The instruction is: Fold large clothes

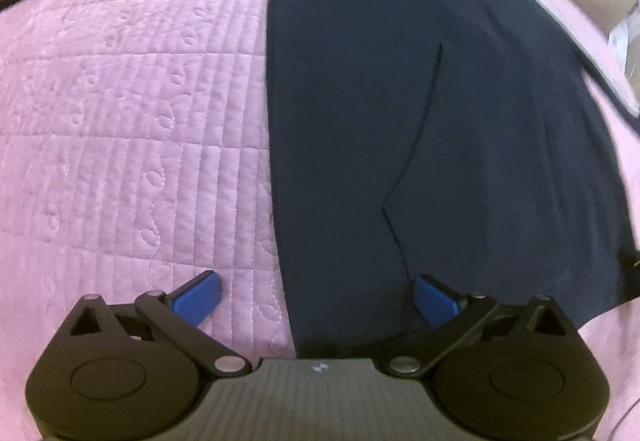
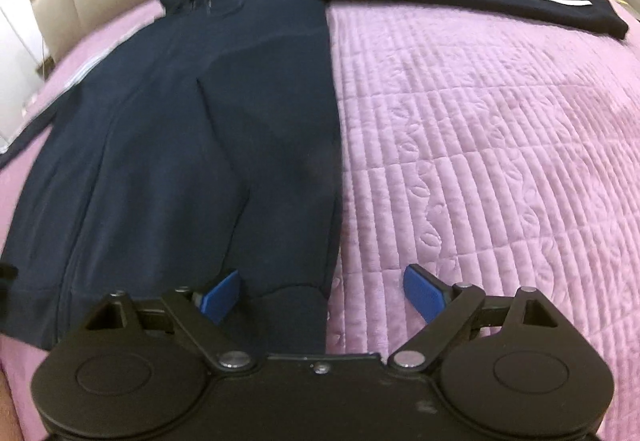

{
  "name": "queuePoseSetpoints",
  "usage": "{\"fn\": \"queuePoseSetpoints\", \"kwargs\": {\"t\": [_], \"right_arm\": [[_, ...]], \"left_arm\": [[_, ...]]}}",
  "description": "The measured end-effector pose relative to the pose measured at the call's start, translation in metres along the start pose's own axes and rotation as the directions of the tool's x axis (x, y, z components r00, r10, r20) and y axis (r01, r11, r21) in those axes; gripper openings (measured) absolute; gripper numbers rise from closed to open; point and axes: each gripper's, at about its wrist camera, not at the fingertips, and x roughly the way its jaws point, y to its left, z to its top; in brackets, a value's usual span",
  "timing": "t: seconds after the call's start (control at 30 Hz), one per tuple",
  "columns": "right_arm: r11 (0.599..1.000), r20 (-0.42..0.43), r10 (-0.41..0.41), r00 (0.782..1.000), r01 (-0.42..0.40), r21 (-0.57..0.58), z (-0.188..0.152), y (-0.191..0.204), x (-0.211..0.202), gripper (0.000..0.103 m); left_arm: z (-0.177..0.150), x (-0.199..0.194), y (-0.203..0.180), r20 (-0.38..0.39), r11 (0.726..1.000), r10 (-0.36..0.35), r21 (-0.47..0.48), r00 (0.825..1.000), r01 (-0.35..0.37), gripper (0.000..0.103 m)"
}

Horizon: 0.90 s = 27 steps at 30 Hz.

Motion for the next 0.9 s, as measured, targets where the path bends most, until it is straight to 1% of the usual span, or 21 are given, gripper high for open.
{"fn": "queuePoseSetpoints", "kwargs": {"t": [0.1,0.13,0.17,0.2,0.23,0.27,0.3,0.33,0.37,0.4,0.47,0.53,0.6,0.63,0.7,0.73,0.77,0.8,0.83,0.87,0.9], "right_arm": [[0.996,0.017,-0.028,0.999,0.029,-0.079,-0.008,0.011,0.000,0.103],[0.997,0.020,-0.017,1.000,0.019,-0.081,-0.008,0.013,-0.002,0.076],[0.998,0.031,0.039,0.999,-0.037,-0.054,-0.008,0.013,-0.008,0.014],[0.997,0.047,0.079,0.996,-0.079,-0.004,-0.006,0.011,-0.014,0.014],[0.996,0.063,0.090,0.994,-0.091,0.013,-0.004,0.014,-0.023,0.013],[0.995,0.084,0.104,0.991,-0.103,-0.012,-0.001,0.018,-0.034,0.013],[0.992,0.111,0.121,0.986,-0.118,-0.032,0.003,0.022,-0.049,0.013],[0.990,0.126,0.137,0.983,-0.132,-0.044,0.009,0.021,-0.063,0.012],[0.989,0.129,0.143,0.981,-0.137,-0.050,0.014,0.021,-0.076,0.012],[0.989,0.125,0.147,0.981,-0.142,-0.049,0.017,0.019,-0.088,0.012],[0.991,0.067,0.134,0.989,-0.133,-0.022,0.021,0.013,-0.098,0.012],[0.994,-0.022,0.095,0.995,-0.095,-0.043,0.018,0.011,-0.083,0.012],[0.995,-0.104,0.069,0.992,-0.076,-0.062,0.012,0.011,-0.059,0.012],[0.996,-0.116,0.062,0.991,-0.069,-0.058,0.011,0.012,-0.053,0.013],[0.998,-0.165,0.027,0.986,-0.036,-0.055,0.012,0.013,-0.034,0.019],[0.998,-0.184,-0.004,0.983,-0.008,-0.066,0.012,0.015,-0.028,0.032],[0.997,-0.185,-0.030,0.982,0.016,-0.078,0.010,0.016,-0.029,0.051],[0.996,-0.181,-0.045,0.982,0.029,-0.090,0.008,0.015,-0.033,0.061],[0.994,-0.161,-0.054,0.985,0.039,-0.098,0.013,0.019,-0.037,0.080],[0.994,-0.128,-0.065,0.990,0.052,-0.100,0.019,0.024,-0.040,0.082],[0.993,-0.081,-0.074,0.994,0.066,-0.100,0.028,0.029,-0.047,0.082]], "left_arm": [[-0.002,0.003,-0.014,0.009,0.998,0.061,0.032,0.998,-0.061,0.103],[-0.002,0.004,-0.014,0.007,0.998,0.063,0.026,0.998,-0.063,0.103],[-0.001,0.006,-0.014,0.000,0.998,0.063,0.009,0.998,-0.063,0.103],[-0.001,0.005,-0.014,-0.001,0.998,0.064,-0.008,0.998,-0.064,0.102],[-0.002,0.002,-0.016,0.005,0.998,0.067,-0.007,0.998,-0.067,0.084],[-0.003,-0.005,-0.020,0.021,0.998,0.062,0.011,0.998,-0.063,0.039],[-0.003,-0.013,-0.023,0.020,1.000,-0.006,0.016,1.000,0.005,0.011],[-0.003,-0.022,-0.023,0.007,0.997,-0.077,-0.011,0.997,0.078,0.008],[-0.003,-0.033,-0.025,-0.001,0.995,-0.099,-0.027,0.995,0.099,0.007],[-0.004,-0.041,-0.027,-0.008,0.996,-0.091,-0.019,0.996,0.091,0.007],[-0.005,-0.055,-0.026,-0.031,0.992,-0.121,-0.034,0.992,0.120,0.007],[-0.008,-0.056,-0.019,-0.086,0.984,-0.166,-0.085,0.982,0.159,0.007],[-0.013,-0.048,-0.019,-0.132,0.988,-0.141,-0.077,0.981,0.132,0.008],[-0.014,-0.041,-0.017,-0.149,0.990,-0.127,-0.080,0.981,0.116,0.010],[-0.014,-0.027,-0.013,-0.152,0.993,-0.105,-0.075,0.983,0.094,0.023],[-0.014,-0.024,-0.012,-0.141,0.994,-0.096,-0.074,0.985,0.086,0.035],[-0.014,-0.022,-0.011,-0.130,0.994,-0.091,-0.070,0.987,0.082,0.054],[-0.013,-0.022,-0.010,-0.112,0.995,-0.084,-0.066,0.990,0.077,0.065],[-0.011,-0.024,-0.008,-0.086,0.996,-0.077,-0.061,0.993,0.072,0.086],[-0.006,-0.030,-0.003,-0.048,0.996,-0.074,-0.056,0.996,0.071,0.092],[-0.002,-0.035,0.003,-0.009,0.995,-0.077,-0.058,0.997,0.076,0.092]]}}
